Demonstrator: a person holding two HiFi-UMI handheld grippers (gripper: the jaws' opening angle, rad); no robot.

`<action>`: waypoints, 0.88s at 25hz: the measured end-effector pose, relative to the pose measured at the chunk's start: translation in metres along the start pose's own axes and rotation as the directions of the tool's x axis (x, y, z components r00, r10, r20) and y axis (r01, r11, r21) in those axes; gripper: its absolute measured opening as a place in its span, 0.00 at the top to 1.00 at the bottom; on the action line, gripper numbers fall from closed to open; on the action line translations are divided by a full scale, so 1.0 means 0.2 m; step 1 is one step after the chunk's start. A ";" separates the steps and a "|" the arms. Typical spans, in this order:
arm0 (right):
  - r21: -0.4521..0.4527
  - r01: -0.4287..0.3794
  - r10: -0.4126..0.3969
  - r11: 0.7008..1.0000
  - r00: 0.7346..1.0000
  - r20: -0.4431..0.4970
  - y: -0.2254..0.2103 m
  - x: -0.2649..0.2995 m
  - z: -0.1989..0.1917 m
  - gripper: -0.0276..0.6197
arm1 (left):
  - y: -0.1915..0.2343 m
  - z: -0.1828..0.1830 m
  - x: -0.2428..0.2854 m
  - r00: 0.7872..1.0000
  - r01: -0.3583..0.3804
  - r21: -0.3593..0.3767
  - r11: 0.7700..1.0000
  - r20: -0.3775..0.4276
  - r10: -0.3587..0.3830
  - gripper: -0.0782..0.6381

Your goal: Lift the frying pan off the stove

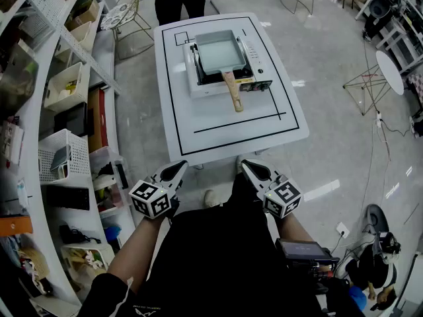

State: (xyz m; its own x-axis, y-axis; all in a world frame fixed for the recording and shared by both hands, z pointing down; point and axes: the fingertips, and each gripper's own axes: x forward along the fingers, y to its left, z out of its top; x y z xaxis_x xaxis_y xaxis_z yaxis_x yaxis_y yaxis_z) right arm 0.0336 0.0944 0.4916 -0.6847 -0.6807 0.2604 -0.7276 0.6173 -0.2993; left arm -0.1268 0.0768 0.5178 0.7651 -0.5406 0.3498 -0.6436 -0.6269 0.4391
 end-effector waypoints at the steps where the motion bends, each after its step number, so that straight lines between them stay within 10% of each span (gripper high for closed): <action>1: -0.004 -0.008 0.008 1.000 1.000 0.000 0.02 -0.01 -0.03 0.92 | -0.01 -0.02 -0.02 1.000 -0.002 0.000 1.000 -0.004 0.002 0.88; 22: -0.043 -0.014 0.014 0.999 1.000 0.010 0.20 -0.07 -0.07 0.92 | -0.07 -0.12 -0.23 1.000 -0.018 0.011 1.000 0.026 0.018 0.88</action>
State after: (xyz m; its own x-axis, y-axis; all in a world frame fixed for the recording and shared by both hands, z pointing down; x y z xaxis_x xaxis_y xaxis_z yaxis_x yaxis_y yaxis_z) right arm 0.0144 0.1344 0.4890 -0.6943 -0.6760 0.2468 -0.7194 0.6427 -0.2634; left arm -0.1531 0.1240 0.5143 0.7527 -0.5660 0.3363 -0.6577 -0.6231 0.4234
